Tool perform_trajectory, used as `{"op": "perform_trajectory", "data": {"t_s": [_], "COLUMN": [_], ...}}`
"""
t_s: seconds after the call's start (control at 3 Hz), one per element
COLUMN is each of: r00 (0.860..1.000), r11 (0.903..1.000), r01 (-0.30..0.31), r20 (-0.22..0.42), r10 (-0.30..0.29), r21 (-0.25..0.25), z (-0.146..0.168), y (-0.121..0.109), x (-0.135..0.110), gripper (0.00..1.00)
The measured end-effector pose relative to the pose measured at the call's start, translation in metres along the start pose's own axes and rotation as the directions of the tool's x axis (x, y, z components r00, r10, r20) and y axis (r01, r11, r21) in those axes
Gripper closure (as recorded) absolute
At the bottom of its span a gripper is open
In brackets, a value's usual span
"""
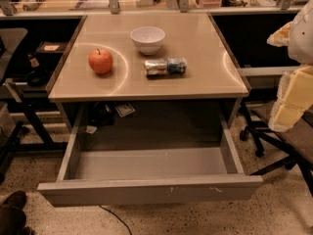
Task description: Place apple into top drawer
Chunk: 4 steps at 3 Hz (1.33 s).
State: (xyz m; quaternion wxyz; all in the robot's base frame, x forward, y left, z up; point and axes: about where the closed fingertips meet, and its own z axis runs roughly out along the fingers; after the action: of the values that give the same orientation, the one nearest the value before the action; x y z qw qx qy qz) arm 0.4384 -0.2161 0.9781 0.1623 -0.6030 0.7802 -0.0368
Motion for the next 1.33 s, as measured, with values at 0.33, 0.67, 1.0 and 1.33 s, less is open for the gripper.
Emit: {"op": "perform_trajectory", "data": {"t_s": [0.33, 0.67, 1.0, 1.33], "r00": [1.000, 0.999, 0.994, 0.994], "r11": [1.0000, 0.9999, 0.9974, 0.9974], "r01": [0.000, 0.016, 0.072, 0.072], "r20": [0.002, 0.035, 0.080, 0.081], "r10": [0.000, -0.016, -0.072, -0.072], "r21": [0.002, 0.003, 0.009, 0.009], "z": [0.000, 0.005, 0.013, 0.013], "y": [0.000, -0.008, -0.036, -0.036], "x": [-0.001, -0.028, -0.093, -0.093], "gripper": [0.00, 0.00, 0.00, 0.00]}}
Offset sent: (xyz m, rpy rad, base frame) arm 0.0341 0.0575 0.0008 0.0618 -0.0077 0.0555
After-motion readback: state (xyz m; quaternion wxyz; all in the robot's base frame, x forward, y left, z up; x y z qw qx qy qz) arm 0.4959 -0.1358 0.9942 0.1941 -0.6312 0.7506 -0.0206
